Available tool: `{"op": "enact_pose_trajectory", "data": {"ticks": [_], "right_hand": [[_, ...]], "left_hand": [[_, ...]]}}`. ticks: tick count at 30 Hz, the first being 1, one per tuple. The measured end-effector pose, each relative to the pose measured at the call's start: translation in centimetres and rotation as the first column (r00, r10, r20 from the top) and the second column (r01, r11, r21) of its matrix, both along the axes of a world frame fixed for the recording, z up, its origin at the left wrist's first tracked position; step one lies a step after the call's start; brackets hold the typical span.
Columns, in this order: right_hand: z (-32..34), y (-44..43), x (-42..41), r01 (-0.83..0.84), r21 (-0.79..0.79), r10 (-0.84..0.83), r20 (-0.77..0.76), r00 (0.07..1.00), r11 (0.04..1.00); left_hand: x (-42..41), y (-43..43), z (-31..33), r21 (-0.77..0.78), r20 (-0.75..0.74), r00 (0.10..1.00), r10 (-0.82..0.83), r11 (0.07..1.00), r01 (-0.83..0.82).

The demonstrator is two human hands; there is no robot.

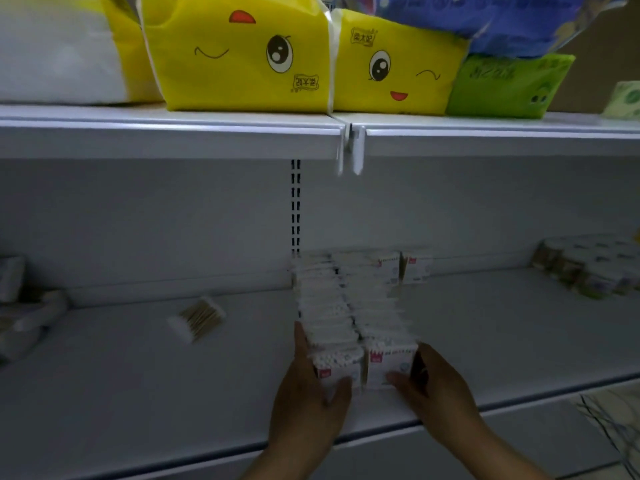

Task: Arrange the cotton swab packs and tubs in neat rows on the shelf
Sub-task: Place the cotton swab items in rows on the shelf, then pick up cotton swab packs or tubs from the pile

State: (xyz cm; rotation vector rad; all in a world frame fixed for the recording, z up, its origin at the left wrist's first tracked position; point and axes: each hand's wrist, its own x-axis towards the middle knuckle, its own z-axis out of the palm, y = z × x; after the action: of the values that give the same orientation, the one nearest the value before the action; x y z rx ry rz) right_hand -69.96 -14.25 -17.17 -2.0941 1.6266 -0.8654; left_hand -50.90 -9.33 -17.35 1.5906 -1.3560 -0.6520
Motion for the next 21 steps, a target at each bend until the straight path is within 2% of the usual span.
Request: {"op": "enact_pose_trajectory", "data": {"ticks": [5,11,13,15,16,17,19,21], "right_hand": [[-0.2,0.1,-0.3,-0.028,-0.049,0.028,-0.002,1.000,0.998],[-1.0,-0.3,-0.7,-0.149,-0.026,0.149,0.012,0.989,0.989],[-0.8,-0.6,-1.1,-0.167,-0.106,0.172,0.036,0.984,0.980],[-0.3,-1.0,-1.6,-0.134,-0.277,0.162,0.083,0.983,0.951],[-0.4,-1.0,-1.5,-0.092,-0.333,0.131,0.096,0.987,0.938],[-0.5,-0.8,-1.0,-0.117,-0.377,0.170,0.111,0.979,0.919],[-0.4,0.7,2.5,-0.209,-0.383,0.308,0.218,0.926,0.900],[0.2,3.6,7.1,-0.321,-0.453,0.492,0.333,0.805,0.832]], "left_hand": [[0.0,-0.1,-0.2,0.017,-0.028,1.000,-0.011,1.000,0.011],[0.5,0.3,0.0,0.087,-0.087,0.996,-0.002,0.996,0.010],[0.3,0.5,0.7,0.073,-0.085,0.996,0.007,0.997,0.000],[-0.1,0.8,1.5,0.085,-0.133,0.990,0.034,0.996,-0.023],[-0.2,1.2,1.8,0.105,-0.156,0.984,0.081,0.992,-0.065],[-0.1,1.6,1.9,0.126,-0.163,0.975,0.151,0.983,-0.131],[0.4,3.0,1.6,0.127,-0.154,0.947,0.282,0.956,-0.264],[1.8,5.2,0.8,0.111,-0.108,0.925,0.363,0.929,-0.352]]}}
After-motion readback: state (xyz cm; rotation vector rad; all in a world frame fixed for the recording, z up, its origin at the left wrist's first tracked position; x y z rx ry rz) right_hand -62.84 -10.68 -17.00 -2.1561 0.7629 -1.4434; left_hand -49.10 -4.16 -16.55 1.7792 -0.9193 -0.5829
